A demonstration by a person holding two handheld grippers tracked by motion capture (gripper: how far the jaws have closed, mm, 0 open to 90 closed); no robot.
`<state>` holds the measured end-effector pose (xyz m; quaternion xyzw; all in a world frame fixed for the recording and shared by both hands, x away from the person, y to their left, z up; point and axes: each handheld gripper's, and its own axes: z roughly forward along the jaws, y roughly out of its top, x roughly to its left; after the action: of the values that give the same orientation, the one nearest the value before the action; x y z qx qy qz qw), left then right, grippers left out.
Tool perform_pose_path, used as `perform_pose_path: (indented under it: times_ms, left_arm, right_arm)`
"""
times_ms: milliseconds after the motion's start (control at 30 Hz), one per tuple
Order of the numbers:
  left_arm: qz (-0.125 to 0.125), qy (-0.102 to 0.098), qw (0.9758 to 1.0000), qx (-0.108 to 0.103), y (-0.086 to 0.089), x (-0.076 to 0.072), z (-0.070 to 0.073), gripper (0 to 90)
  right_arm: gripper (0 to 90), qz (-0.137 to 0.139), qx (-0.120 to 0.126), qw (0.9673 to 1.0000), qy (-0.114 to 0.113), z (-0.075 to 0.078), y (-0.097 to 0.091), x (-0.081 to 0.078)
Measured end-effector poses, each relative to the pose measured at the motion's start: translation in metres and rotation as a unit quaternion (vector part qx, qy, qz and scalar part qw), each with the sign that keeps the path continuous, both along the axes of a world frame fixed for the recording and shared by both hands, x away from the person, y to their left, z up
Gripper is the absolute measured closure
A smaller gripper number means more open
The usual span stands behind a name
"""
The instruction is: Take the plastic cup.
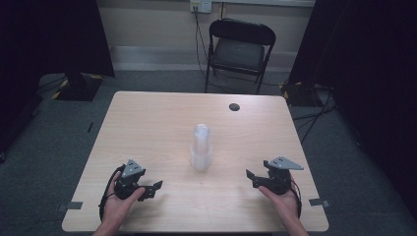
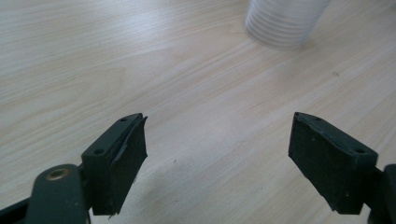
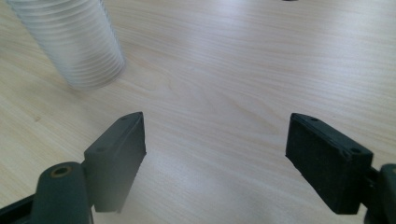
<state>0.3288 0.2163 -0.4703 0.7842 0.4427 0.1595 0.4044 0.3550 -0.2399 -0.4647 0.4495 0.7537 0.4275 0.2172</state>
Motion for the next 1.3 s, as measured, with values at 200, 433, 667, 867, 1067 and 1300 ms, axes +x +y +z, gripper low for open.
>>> perform_pose_path:
  times_ms: [200,433,667,867,1067,1300]
  left_arm:
    - [0.005,0.005,1.0,-0.007,0.002,0.001,0.0,19.7]
    - [-0.014,-0.003,0.9999,0.005,-0.003,0.002,0.001,19.8]
    - [-0.015,-0.012,0.9998,0.003,-0.004,0.0,0.001,19.8]
    - [-0.022,-0.009,0.9997,0.0,-0.003,-0.006,0.001,19.8]
    - [-0.021,-0.01,0.9997,-0.01,0.0,-0.006,0.002,19.5]
    - [-0.02,-0.004,0.9997,-0.014,-0.002,-0.004,0.002,19.2]
  right_arm:
    - [20.4,0.004,-0.002,0.9999,0.015,0.001,0.001,-0.001]
    - [24.1,0.025,0.013,0.9996,0.006,0.007,0.006,-0.002]
    - [25.6,0.053,0.021,0.9984,0.003,0.014,0.011,-0.004]
    - [25.6,0.075,0.031,0.9967,0.004,0.021,0.019,-0.006]
    - [25.6,0.092,0.038,0.995,-0.005,0.036,0.028,-0.002]
    - [28.0,0.113,0.052,0.9921,-0.016,0.048,0.038,0.007]
